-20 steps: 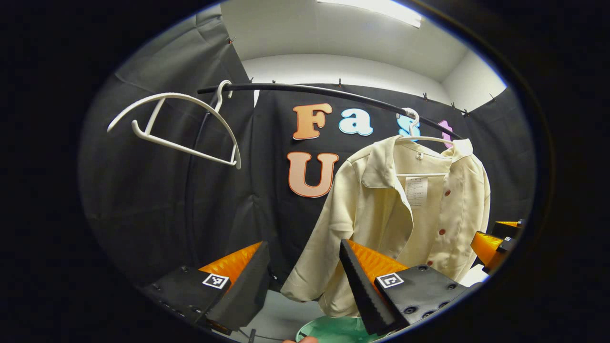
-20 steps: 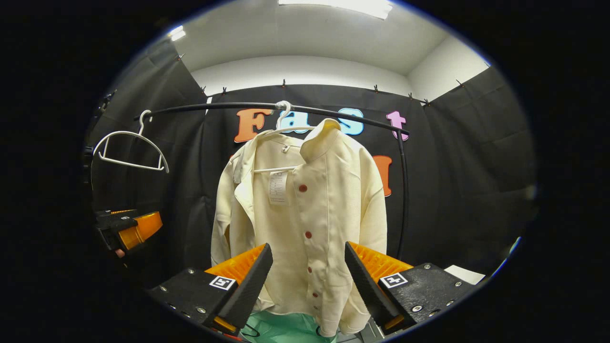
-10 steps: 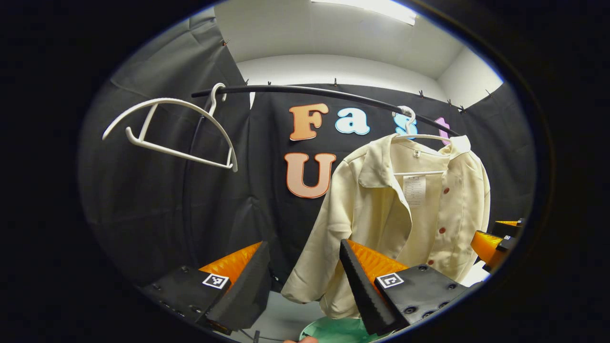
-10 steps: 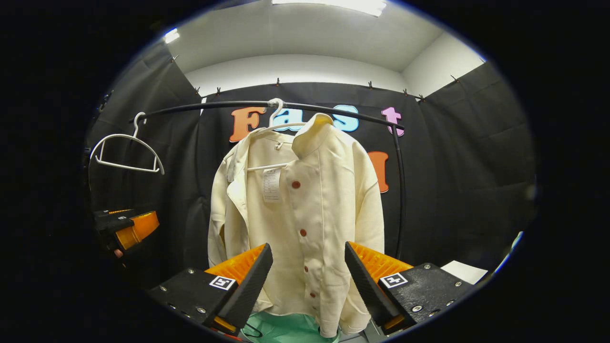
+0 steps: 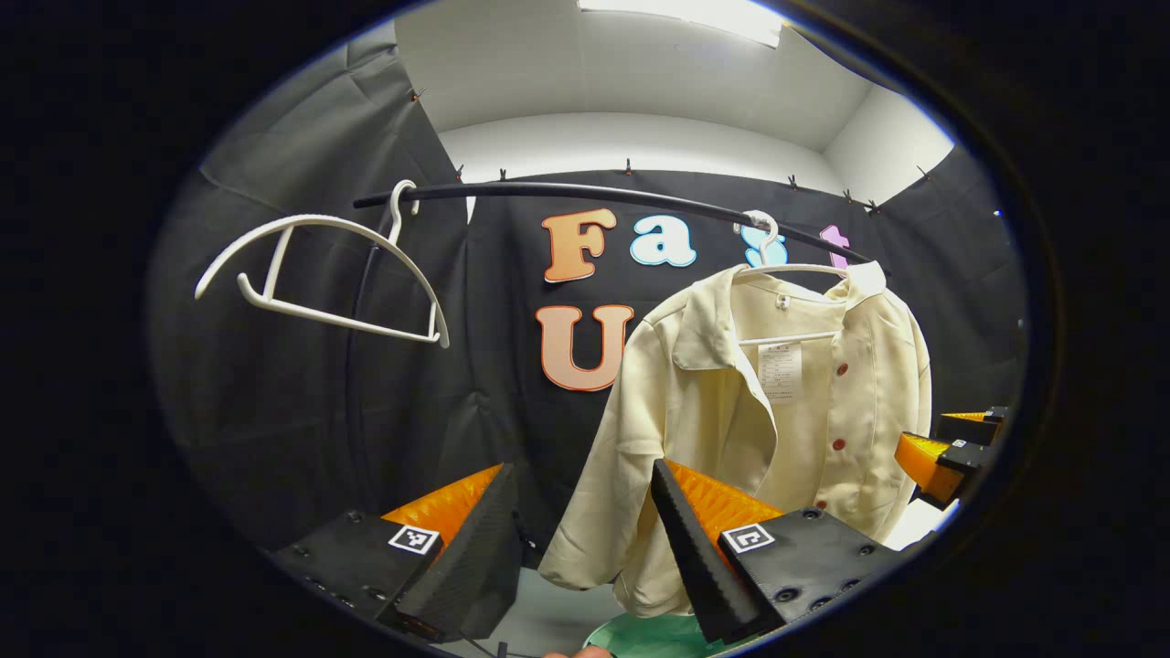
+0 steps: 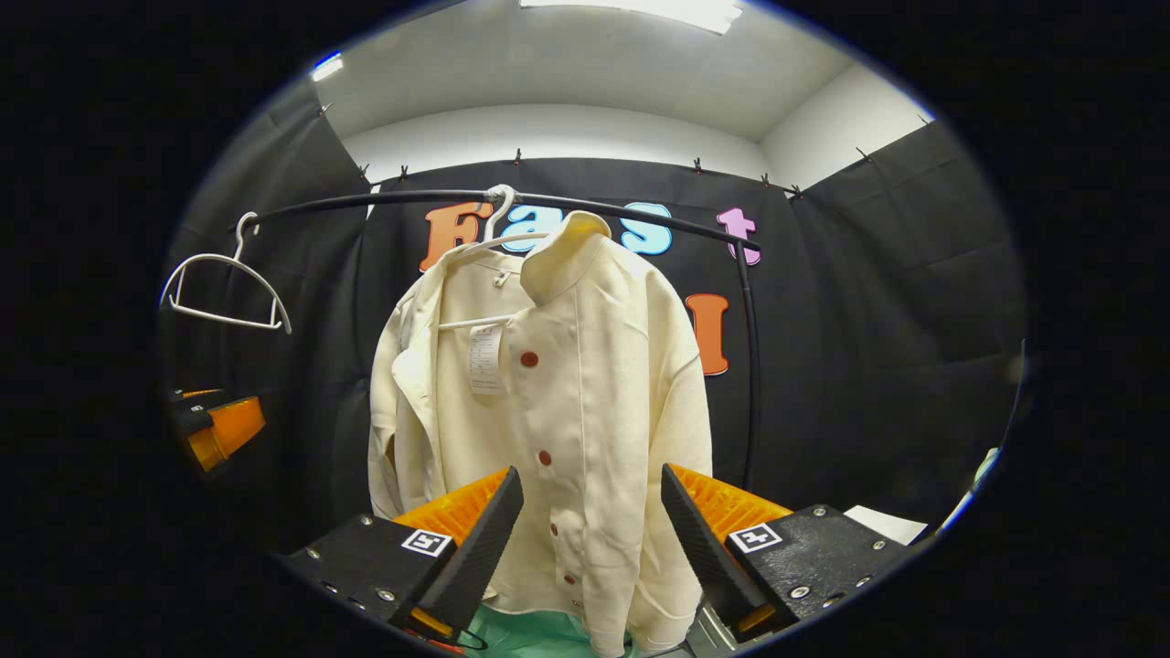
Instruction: Grasp the clothes on the hanger with both hands and then place them into the laundry hamper below.
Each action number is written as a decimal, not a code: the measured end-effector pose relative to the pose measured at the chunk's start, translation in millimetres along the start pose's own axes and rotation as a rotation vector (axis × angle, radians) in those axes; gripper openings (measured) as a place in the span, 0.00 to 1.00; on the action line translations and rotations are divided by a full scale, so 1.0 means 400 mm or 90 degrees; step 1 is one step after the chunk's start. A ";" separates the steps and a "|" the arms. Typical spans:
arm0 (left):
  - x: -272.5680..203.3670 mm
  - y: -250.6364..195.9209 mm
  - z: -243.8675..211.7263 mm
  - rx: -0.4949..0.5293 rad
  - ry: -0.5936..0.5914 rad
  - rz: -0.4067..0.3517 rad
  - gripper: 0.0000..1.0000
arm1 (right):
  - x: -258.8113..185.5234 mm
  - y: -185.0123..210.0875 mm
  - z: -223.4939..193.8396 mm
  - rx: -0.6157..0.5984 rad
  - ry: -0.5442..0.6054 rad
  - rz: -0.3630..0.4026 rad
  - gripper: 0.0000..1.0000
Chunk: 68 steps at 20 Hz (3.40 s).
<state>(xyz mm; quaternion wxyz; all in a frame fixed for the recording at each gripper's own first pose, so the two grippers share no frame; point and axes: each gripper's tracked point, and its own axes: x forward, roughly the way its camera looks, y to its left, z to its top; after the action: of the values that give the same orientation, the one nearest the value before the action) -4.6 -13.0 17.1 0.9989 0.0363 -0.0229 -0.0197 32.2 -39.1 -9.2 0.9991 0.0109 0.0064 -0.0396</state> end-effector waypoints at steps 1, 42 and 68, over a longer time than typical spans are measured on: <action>-0.003 -0.001 0.000 0.001 -0.001 -0.001 0.96 | 0.024 -0.001 -0.005 0.004 0.001 0.001 0.94; 0.387 -0.331 -0.288 0.059 0.078 -0.084 0.98 | 0.062 -0.071 -0.035 -0.009 0.051 0.032 0.00; 0.618 0.047 0.111 0.156 -0.062 0.094 0.16 | 0.193 -0.486 0.558 0.074 -0.228 -0.159 0.05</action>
<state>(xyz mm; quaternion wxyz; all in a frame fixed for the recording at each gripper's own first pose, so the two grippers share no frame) 240.7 -7.7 73.7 0.9834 0.1553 -0.0764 0.0547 96.3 -243.9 208.7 0.9693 0.0605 -0.1724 -0.1648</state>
